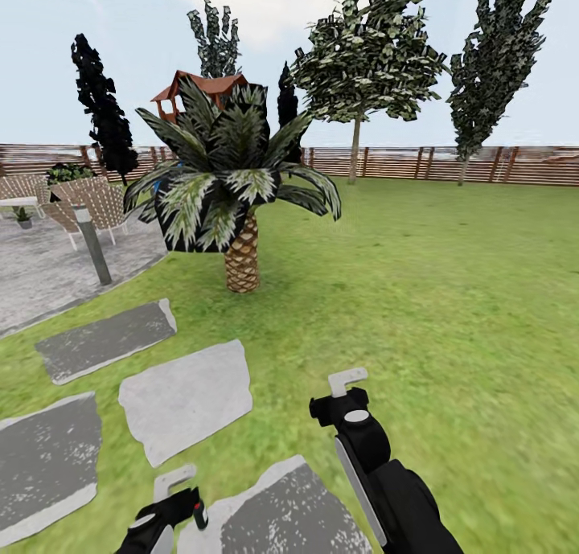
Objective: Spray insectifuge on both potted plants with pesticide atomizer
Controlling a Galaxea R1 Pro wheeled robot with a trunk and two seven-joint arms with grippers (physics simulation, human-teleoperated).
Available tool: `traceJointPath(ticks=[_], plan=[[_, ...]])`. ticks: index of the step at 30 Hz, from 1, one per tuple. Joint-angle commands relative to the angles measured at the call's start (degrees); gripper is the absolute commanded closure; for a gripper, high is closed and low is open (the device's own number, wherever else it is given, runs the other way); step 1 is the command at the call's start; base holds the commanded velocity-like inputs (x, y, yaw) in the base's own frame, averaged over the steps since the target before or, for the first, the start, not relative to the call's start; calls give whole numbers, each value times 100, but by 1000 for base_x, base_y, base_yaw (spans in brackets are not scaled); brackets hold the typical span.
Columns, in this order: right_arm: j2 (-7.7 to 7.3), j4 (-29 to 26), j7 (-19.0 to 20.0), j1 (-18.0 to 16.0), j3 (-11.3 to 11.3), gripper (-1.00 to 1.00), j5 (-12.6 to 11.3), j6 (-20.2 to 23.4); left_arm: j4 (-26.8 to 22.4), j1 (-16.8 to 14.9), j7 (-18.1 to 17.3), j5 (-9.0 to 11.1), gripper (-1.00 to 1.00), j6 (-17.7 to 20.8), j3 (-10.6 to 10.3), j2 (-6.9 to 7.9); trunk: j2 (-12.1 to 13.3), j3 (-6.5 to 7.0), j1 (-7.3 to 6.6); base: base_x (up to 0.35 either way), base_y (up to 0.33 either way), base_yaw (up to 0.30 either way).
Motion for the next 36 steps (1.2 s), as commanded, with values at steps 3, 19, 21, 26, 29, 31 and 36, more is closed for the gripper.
traceJointPath(ticks=[3, 19, 21, 26, 29, 31, 36], plan=[[-5, 0, 3, -1, 1, -100, 1, 7, 105, -4, -2, -83, -100, -6, -5, 0, -122, -54, 67, 0, 0, 0], [-77, -3, 73, 7, -709, -100, -57, -1452, 262, -50, -12, -127, -100, -20, -7, 15, -764, -342, 418, 0, 0, 0], [-84, -3, 75, -1, -935, -100, -68, -1512, 261, -49, -58, -125, -100, -25, -7, 16, -844, -378, 462, 0, 0, 0], [-109, -18, 74, -813, -1446, -100, -81, -419, 259, -52, -235, -126, -100, -107, -7, 21, -1044, -467, 572, 0, 0, 0], [-111, -9, 78, -1335, -1599, -100, -83, -30, 258, -52, -269, -125, -100, -120, -7, 29, -1165, -521, 638, 0, 0, 0], [-113, -11, 74, -1573, -1662, -100, -85, 169, 259, -51, -280, -120, -100, -123, -3, 39, -1245, -557, 682, 0, 0, 0], [-112, -15, 165, -1820, -1710, -100, -87, 632, 261, -53, -288, -116, -100, -126, 1, 46, -1445, -647, 791, 0, 0, 0]])
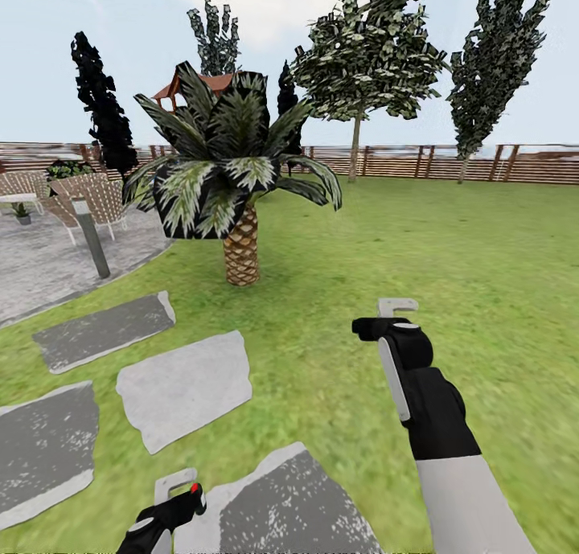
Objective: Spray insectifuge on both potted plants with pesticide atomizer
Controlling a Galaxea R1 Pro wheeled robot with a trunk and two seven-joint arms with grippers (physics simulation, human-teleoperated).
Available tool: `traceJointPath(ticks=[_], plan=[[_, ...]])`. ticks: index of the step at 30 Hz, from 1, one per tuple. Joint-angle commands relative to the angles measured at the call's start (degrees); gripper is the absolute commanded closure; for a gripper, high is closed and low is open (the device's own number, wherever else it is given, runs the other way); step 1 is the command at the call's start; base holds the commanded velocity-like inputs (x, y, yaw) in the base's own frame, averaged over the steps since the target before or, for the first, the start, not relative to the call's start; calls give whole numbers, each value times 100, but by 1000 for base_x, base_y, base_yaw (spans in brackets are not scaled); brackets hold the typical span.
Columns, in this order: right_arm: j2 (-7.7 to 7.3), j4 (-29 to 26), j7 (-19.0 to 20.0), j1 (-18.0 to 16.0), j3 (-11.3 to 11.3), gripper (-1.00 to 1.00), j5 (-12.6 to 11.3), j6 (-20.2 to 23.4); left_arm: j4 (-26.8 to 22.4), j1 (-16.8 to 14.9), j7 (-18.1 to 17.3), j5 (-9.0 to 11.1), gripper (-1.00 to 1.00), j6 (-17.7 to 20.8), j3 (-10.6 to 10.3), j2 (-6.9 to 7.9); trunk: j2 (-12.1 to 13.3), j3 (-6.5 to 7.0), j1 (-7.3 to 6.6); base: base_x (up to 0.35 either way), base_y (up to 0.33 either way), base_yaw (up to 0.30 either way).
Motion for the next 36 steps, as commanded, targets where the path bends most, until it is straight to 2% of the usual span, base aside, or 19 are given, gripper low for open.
traceJointPath(ticks=[1, 3, 9, 23, 29, 36], plan=[[3, 2, 89, -14, -9, -100, 4, 37, 1, 1, 0, 0, -100, 0, 0, -1, -42, -19, 23, 0, 0, 0], [-4, 13, 318, -27, -27, -100, 8, 79, 0, 0, -1, 0, -100, 0, 3, -2, -122, -54, 67, 0, 0, 0], [-120, 24, 550, -35, -110, -100, 6, 112, 0, 1, -3, 2, -100, 4, 9, 4, -363, -162, 198, 0, 0, 0], [-97, 175, 376, 18, -100, -100, 22, 105, 0, 3, -10, 10, -100, 8, 9, 6, -924, -413, 506, 0, 0, 0], [-124, 367, 360, 87, -73, -100, 64, 129, 131, -192, -39, 95, -100, -9, 205, 198, -923, -413, 505, 0, 0, 0], [-123, 558, 363, 102, -70, -100, 89, 93, -99, -421, -74, 110, -100, -174, 259, 425, -923, -413, 505, 0, 0, 0]])
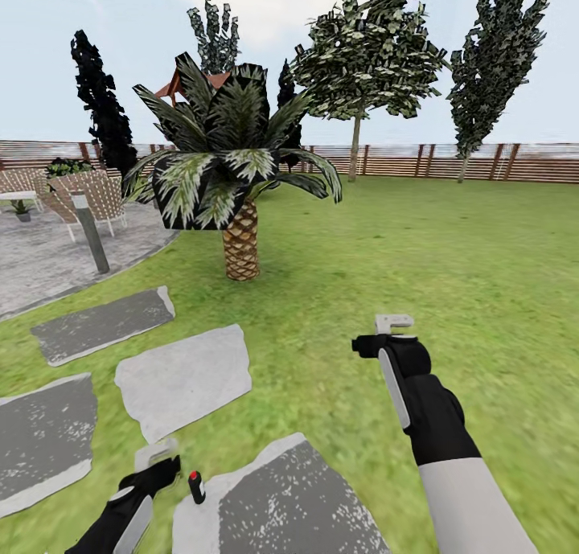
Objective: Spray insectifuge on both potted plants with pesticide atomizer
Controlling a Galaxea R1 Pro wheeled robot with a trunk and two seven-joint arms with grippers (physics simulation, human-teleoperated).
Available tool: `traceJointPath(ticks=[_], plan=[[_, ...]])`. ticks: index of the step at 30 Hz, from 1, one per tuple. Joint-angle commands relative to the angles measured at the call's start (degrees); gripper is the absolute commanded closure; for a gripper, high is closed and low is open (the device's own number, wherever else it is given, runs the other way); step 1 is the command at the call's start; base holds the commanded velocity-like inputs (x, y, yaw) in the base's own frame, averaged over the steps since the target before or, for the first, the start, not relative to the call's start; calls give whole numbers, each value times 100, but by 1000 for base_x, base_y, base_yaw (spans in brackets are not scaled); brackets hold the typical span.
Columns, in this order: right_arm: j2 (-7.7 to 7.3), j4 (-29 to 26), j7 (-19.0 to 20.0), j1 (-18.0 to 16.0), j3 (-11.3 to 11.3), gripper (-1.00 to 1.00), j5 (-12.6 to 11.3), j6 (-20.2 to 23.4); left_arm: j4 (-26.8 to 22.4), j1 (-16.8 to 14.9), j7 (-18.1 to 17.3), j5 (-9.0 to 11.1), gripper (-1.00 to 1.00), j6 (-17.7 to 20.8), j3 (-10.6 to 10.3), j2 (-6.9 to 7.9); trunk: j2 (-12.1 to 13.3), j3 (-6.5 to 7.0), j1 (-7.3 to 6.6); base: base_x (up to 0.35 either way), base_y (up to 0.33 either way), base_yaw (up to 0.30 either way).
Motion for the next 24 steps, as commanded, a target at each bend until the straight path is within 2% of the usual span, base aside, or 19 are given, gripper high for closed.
traceJointPath(ticks=[1, 5, 10, 18, 24], plan=[[0, 4, 0, 1, 2, -100, 0, -1, -33, -33, -2, -8, -100, -4, -3, 33, 0, 0, 0, 0, 0, 0], [0, 10, 1, 3, 0, -100, 1, -1, -163, -46, -10, -31, -100, -8, -23, 161, 0, 0, 0, 40, -15, 0], [0, 8, 1, 3, -3, -100, 1, -2, -323, -46, -10, -37, -100, -4, -39, 155, 0, 0, 0, 220, -142, 0], [2, -11, 12, 7, 18, -100, -22, 10, -401, -46, -8, -38, -100, -7, -56, 161, 0, 0, 0, 204, -267, 0], [40, -103, 60, 11, 33, -100, -66, 7, -395, -46, -12, -38, -100, 12, -57, 193, 0, 0, 0, 88, -322, 4]])
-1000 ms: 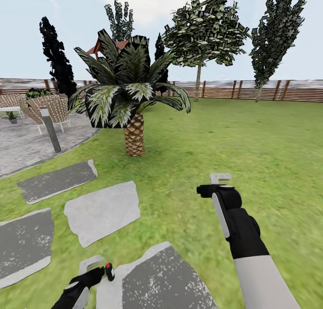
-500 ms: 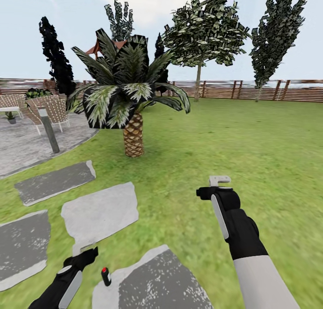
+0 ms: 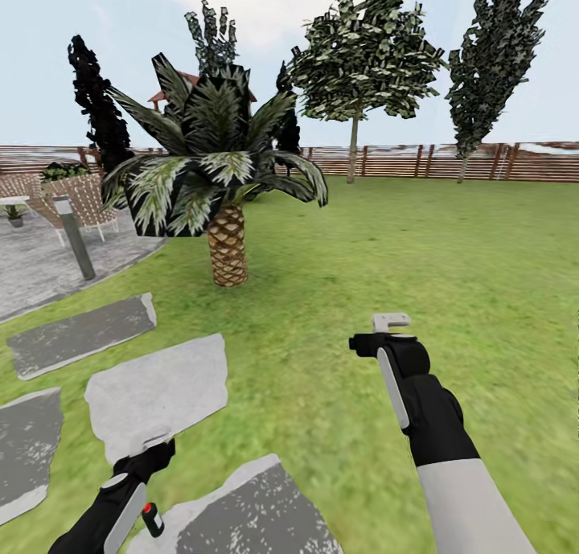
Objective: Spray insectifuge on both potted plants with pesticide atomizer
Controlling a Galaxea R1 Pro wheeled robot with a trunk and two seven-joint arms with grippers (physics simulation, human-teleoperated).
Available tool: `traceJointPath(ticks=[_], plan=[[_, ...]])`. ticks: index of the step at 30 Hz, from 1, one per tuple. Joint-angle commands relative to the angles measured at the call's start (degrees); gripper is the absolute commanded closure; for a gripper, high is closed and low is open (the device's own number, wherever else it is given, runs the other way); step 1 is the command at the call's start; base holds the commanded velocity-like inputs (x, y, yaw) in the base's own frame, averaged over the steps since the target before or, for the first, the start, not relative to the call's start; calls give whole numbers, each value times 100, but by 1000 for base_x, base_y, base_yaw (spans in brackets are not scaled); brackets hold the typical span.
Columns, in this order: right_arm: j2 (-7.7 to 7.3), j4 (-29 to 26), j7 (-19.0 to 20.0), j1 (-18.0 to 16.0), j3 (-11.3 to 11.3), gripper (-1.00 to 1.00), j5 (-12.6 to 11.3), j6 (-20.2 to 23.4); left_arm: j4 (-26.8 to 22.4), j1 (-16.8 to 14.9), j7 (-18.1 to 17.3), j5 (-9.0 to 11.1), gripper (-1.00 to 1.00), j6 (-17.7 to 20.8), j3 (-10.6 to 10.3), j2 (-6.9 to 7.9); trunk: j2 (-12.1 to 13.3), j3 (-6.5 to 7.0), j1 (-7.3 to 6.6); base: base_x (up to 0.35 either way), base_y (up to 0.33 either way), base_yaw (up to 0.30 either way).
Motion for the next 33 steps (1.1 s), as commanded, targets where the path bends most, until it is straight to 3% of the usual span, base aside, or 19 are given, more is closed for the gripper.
traceJointPath(ticks=[1, 9, 12, 19, 21, 25, 28, 33], plan=[[-4, 1, 21, 0, -1, -100, -1, 2, -1, 0, -1, 3, -100, 5, 0, 2, 0, 0, 0, 19, -331, 95], [17, 37, 91, 0, 27, -100, -7, 29, 2, 0, 6, 32, -100, 19, 20, 19, 0, 0, 0, 4, -339, 224], [18, 47, 91, 0, 153, -100, -8, 41, 2, 0, 6, 34, -100, 17, 31, 21, 0, 0, 0, -41, -321, 267], [16, 118, 100, 0, 299, -100, -16, 52, 2, 0, 1, 35, -100, -9, 49, 24, 0, 0, 0, -11, -71, 270], [23, 157, 100, 2, 306, -100, -13, 40, 56, 0, -20, 35, -100, 22, 57, 110, 0, 0, 0, -1, -4, 271], [29, 218, 125, 1, 532, -100, -18, 26, 188, 0, -323, 58, -100, 40, 55, 506, 0, 0, 0, 0, -1, 271], [19, 338, 133, 5, 769, -100, -18, 8, 400, 0, -610, 30, -100, -25, 31, 565, 0, 0, 0, 0, 0, 271], [-2, 389, 136, 4, 850, -100, -10, 0, 607, 0, -715, 19, -100, -325, 25, 569, 0, 0, 0, 34, 0, 271]])
